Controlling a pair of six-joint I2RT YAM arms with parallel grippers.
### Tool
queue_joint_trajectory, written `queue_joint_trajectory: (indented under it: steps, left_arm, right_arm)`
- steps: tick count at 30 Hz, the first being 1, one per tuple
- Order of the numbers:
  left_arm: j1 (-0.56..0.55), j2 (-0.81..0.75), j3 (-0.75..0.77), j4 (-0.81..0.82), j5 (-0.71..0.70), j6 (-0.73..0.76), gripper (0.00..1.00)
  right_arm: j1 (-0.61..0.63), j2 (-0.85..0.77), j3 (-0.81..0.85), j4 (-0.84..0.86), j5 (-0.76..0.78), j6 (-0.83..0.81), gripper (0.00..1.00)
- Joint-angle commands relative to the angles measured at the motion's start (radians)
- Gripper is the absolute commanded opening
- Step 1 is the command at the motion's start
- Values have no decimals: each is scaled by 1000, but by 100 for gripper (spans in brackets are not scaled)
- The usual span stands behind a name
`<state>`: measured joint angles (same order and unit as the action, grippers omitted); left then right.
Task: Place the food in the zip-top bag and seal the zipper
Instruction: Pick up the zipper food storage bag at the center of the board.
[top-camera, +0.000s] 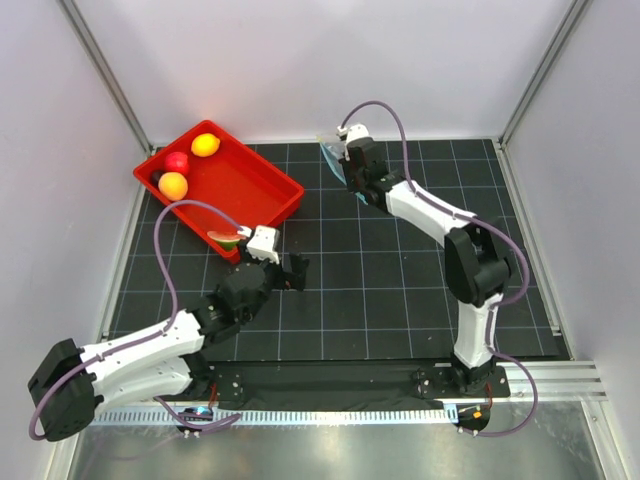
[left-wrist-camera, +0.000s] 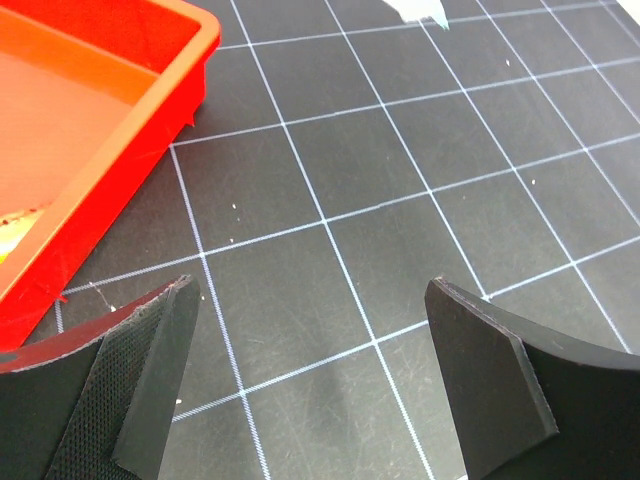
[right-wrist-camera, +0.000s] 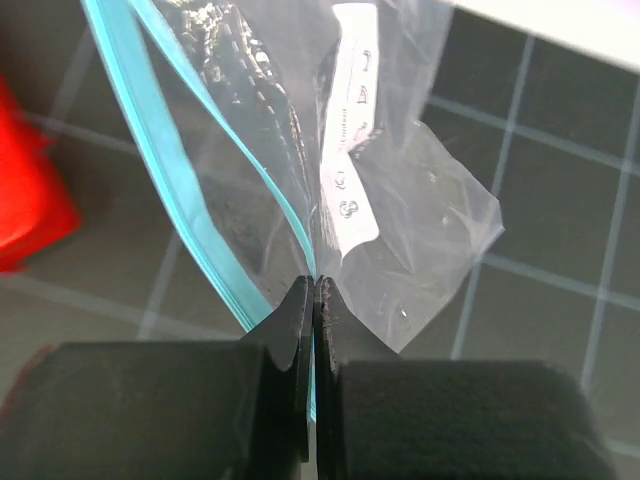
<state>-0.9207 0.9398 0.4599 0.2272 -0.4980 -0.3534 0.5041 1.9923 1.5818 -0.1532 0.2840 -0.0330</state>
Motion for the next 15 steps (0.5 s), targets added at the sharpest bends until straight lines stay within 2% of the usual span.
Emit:
queue_joint_trajectory:
  steps: [1,4,10,15]
  left_arm:
    - [0,-18,6,26,-47,-38,100]
    - [2,-35,6,23,-51,-58,100]
    - [22,-64,8,15,-19,-117,100]
    - [91,-41,80,-61,151,-229,100]
  right_arm:
    - [40,-114,-97,-37,-49,183,1]
    - [79,-208,-210,-19,-106,275,1]
    - [151,-361,-387,-8,-106,378,1]
    - [174,-506,-488,-5,-124,426,1]
